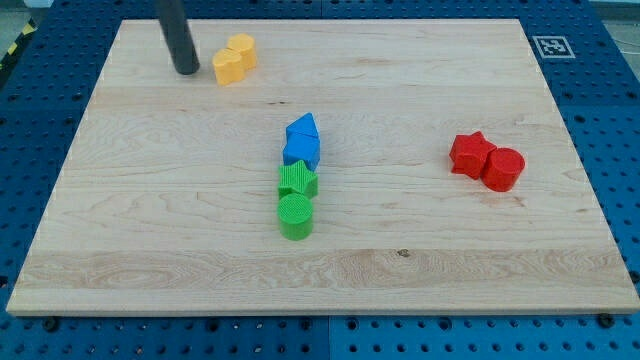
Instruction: Separate the yellow heart from the yellow hexagon
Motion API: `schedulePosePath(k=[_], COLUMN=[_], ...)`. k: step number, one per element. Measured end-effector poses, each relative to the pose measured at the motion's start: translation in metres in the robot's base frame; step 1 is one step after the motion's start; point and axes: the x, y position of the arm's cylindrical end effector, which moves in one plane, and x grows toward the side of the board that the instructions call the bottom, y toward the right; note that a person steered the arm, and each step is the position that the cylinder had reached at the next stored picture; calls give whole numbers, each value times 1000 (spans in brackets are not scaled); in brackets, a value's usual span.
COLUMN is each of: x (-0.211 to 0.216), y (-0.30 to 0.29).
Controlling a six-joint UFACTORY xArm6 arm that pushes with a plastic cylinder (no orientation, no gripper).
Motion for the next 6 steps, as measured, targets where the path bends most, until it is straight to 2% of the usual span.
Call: schedulePosePath(k=[3, 5, 6], x=[0, 0, -4], y=[78, 155, 167])
